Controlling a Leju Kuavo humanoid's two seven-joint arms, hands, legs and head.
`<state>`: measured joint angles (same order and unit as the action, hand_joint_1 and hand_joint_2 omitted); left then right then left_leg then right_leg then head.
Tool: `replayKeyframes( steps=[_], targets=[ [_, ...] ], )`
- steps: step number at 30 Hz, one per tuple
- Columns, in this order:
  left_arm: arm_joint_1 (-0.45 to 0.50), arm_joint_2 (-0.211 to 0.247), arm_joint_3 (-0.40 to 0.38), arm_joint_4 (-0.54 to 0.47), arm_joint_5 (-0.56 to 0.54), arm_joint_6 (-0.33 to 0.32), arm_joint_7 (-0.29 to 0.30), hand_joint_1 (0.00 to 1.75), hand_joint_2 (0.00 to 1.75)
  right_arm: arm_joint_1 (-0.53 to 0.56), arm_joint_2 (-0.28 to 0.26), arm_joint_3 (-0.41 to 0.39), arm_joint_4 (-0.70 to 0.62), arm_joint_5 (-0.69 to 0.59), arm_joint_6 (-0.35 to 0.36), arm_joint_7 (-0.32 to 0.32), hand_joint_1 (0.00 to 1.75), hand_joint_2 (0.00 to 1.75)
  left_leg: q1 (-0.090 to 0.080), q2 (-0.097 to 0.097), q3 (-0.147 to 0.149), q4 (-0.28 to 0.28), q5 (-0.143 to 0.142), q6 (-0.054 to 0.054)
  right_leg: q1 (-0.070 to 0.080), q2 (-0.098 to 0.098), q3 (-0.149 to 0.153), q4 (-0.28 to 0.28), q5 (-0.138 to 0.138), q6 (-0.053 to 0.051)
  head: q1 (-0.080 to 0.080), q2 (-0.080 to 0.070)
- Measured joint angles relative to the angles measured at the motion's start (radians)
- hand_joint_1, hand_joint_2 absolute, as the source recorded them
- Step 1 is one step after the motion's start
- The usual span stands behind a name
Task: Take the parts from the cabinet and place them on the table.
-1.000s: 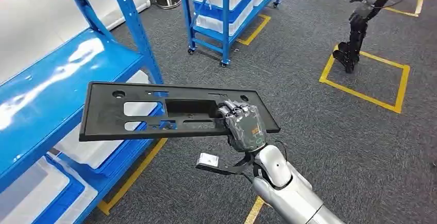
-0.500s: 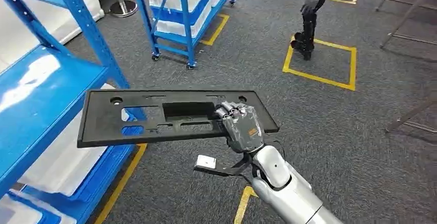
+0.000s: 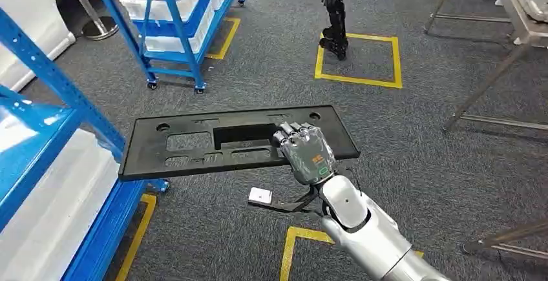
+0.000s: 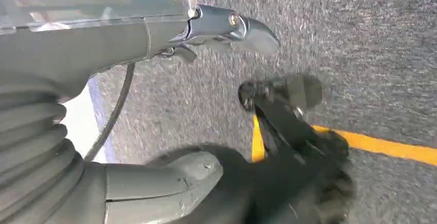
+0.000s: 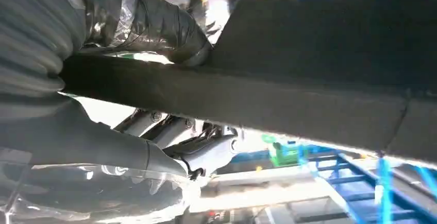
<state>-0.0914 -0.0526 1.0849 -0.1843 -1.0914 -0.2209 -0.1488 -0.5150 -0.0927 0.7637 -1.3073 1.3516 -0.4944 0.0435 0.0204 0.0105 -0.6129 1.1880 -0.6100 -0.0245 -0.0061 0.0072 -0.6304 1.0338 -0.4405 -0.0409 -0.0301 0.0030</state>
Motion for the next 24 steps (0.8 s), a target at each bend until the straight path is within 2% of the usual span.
replayKeyframes(
  steps=[1,2,3,4,5,6,7,8,10,11,12,13,14,15,16,17,18,19,20,21,22,23,24],
  targets=[
    [0.002,0.0,0.0,0.0,0.0,0.0,0.0,0.0,1.75,-0.003,0.0,0.0,0.001,0.005,0.002,0.005,1.75,1.75,0.0,-0.005,-0.043,0.085,-0.031,-0.001,0.003,0.014,0.0,0.0,0.0,-0.001,0.0,0.0],
    [0.005,0.0,0.0,0.0,0.001,0.0,0.0,0.0,1.75,-0.004,-0.002,0.001,0.003,0.008,0.004,0.008,1.75,1.75,0.0,-0.005,-0.073,0.136,-0.036,-0.001,0.005,0.028,0.0,0.002,0.0,-0.001,0.0,0.0],
    [0.005,0.0,0.0,0.0,0.002,0.0,0.0,0.0,1.75,-0.005,-0.004,0.001,0.005,0.013,0.006,0.01,1.75,1.75,0.0,-0.005,-0.079,0.135,-0.017,0.001,0.006,0.042,0.001,0.003,0.0,-0.001,0.0,0.0],
    [0.005,0.0,0.0,0.0,0.002,0.0,0.0,0.0,1.75,-0.006,-0.008,0.001,0.006,0.014,0.006,0.015,1.75,1.75,0.0,-0.008,-0.064,0.087,0.024,0.005,0.006,0.056,0.002,0.005,-0.001,-0.001,0.0,0.0],
    [0.005,0.0,0.0,0.0,0.002,0.0,0.0,0.0,1.75,-0.009,-0.01,0.001,0.006,0.015,0.006,0.017,1.75,1.75,0.0,-0.016,-0.033,0.008,0.074,0.009,0.006,0.071,0.002,0.008,-0.001,0.0,0.0,0.0],
    [0.005,0.0,0.0,0.0,0.002,0.001,0.0,0.0,1.75,-0.012,-0.013,0.001,0.006,0.017,0.005,0.018,1.75,1.75,0.0,-0.04,0.007,-0.087,0.125,0.014,0.005,0.085,0.003,0.011,-0.002,0.001,0.0,0.0],
    [0.006,0.002,0.0,0.0,0.002,0.002,0.0,0.0,1.75,-0.016,-0.015,0.001,0.006,0.019,0.005,0.02,1.75,1.75,0.001,-0.095,0.03,-0.146,0.137,0.019,0.001,0.095,0.0,0.012,-0.003,0.003,0.001,0.0],
    [0.007,0.002,0.0,0.0,0.002,0.002,-0.001,0.0,1.75,-0.021,-0.018,0.001,0.007,0.021,0.005,0.023,1.75,1.75,0.003,-0.104,0.04,-0.167,0.131,0.021,0.004,0.109,-0.007,0.017,-0.002,0.01,0.001,0.0],
    [0.006,0.002,0.0,0.0,0.003,0.002,-0.004,0.0,1.75,-0.023,-0.025,0.0,0.006,0.024,0.005,0.026,1.75,1.75,-0.005,-0.085,0.043,-0.167,0.129,0.025,-0.007,0.133,-0.015,0.011,0.007,0.028,0.0,0.0],
    [0.005,0.002,0.0,0.0,0.003,0.003,-0.005,0.0,1.75,-0.023,-0.031,0.0,0.006,0.024,0.005,0.027,1.75,1.75,-0.007,-0.073,0.046,-0.171,0.132,0.029,-0.007,0.146,-0.015,0.005,0.011,0.035,0.0,0.0],
    [0.005,0.002,0.001,0.0,0.003,0.003,-0.007,0.0,1.75,-0.024,-0.039,-0.001,0.006,0.026,0.005,0.027,1.75,1.75,0.006,-0.057,0.054,-0.192,0.143,0.042,-0.003,0.143,-0.016,0.006,0.01,0.043,0.001,0.0],
    [0.004,0.002,0.001,0.0,0.003,0.003,-0.008,0.0,1.75,-0.025,-0.044,-0.002,0.006,0.027,0.005,0.027,1.75,1.75,0.001,-0.042,0.059,-0.2,0.148,0.047,0.004,0.077,-0.021,0.025,-0.006,0.043,0.002,0.0],
    [0.005,0.002,0.001,0.0,0.003,0.003,-0.009,0.0,1.75,-0.029,-0.049,-0.002,0.006,0.027,0.005,0.028,1.75,1.75,-0.001,-0.03,0.06,-0.203,0.149,0.053,0.004,0.032,-0.044,0.073,-0.042,0.046,0.003,0.0],
    [0.009,0.002,0.001,0.0,0.003,0.003,-0.009,0.0,1.75,-0.032,-0.051,-0.002,0.006,0.029,0.006,0.029,1.75,1.75,-0.004,-0.014,0.059,-0.202,0.148,0.055,0.002,0.011,-0.081,0.15,-0.084,0.049,0.004,0.0],
    [0.013,0.002,0.001,0.0,0.003,0.003,-0.008,0.0,1.75,-0.031,-0.054,-0.003,0.006,0.03,0.007,0.032,1.75,1.75,-0.006,0.003,0.059,-0.201,0.146,0.057,-0.001,0.004,-0.121,0.234,-0.121,0.052,0.003,0.0],
    [0.014,0.002,0.001,0.0,0.003,0.003,-0.008,0.0,1.75,-0.03,-0.058,-0.003,0.007,0.03,0.008,0.034,1.75,1.75,-0.006,0.018,0.059,-0.201,0.145,0.057,-0.004,0.002,-0.147,0.288,-0.137,0.056,0.004,0.0],
    [0.015,0.002,0.001,0.0,0.003,0.005,-0.008,0.0,1.75,-0.029,-0.061,-0.003,0.007,0.031,0.008,0.035,1.75,1.75,-0.006,0.031,0.059,-0.2,0.143,0.055,-0.008,0.0,-0.152,0.3,-0.13,0.058,0.003,0.0],
    [0.014,0.002,0.001,0.0,0.003,0.006,-0.008,0.0,1.75,-0.029,-0.067,-0.004,0.008,0.032,0.009,0.037,1.75,1.75,-0.006,0.044,0.06,-0.199,0.141,0.054,-0.011,-0.004,-0.133,0.264,-0.102,0.061,0.004,0.0],
    [0.014,0.002,0.001,0.0,0.003,0.006,-0.008,0.0,1.75,-0.03,-0.072,-0.006,0.008,0.033,0.009,0.038,1.75,1.75,-0.005,0.056,0.061,-0.197,0.138,0.051,-0.012,-0.012,-0.09,0.189,-0.06,0.062,0.004,0.0],
    [0.014,0.002,0.001,0.0,0.003,0.006,-0.008,0.0,1.75,-0.032,-0.074,-0.007,0.008,0.033,0.009,0.038,1.75,1.75,-0.005,0.067,0.064,-0.194,0.133,0.048,-0.013,-0.033,-0.038,0.096,-0.021,0.062,0.003,0.0],
    [0.015,0.002,0.001,0.0,0.003,0.007,-0.008,0.0,1.75,-0.035,-0.076,-0.008,0.008,0.034,0.009,0.038,1.75,1.75,-0.007,0.078,0.066,-0.189,0.127,0.04,-0.009,-0.083,0.003,0.011,-0.014,0.06,0.004,0.0],
    [0.016,0.002,0.001,0.0,0.003,0.007,-0.008,0.0,1.75,-0.036,-0.077,-0.008,0.007,0.034,0.01,0.038,1.75,1.75,-0.014,0.086,0.065,-0.183,0.122,0.033,0.002,-0.086,0.005,0.011,-0.015,0.05,0.003,0.0],
    [0.016,0.002,0.001,0.0,0.003,0.008,-0.008,0.0,1.75,-0.037,-0.078,-0.009,0.007,0.034,0.01,0.039,1.75,1.75,-0.014,0.092,0.067,-0.183,0.12,0.028,0.002,-0.067,0.002,0.012,-0.015,0.042,0.003,0.0]
  ],
)
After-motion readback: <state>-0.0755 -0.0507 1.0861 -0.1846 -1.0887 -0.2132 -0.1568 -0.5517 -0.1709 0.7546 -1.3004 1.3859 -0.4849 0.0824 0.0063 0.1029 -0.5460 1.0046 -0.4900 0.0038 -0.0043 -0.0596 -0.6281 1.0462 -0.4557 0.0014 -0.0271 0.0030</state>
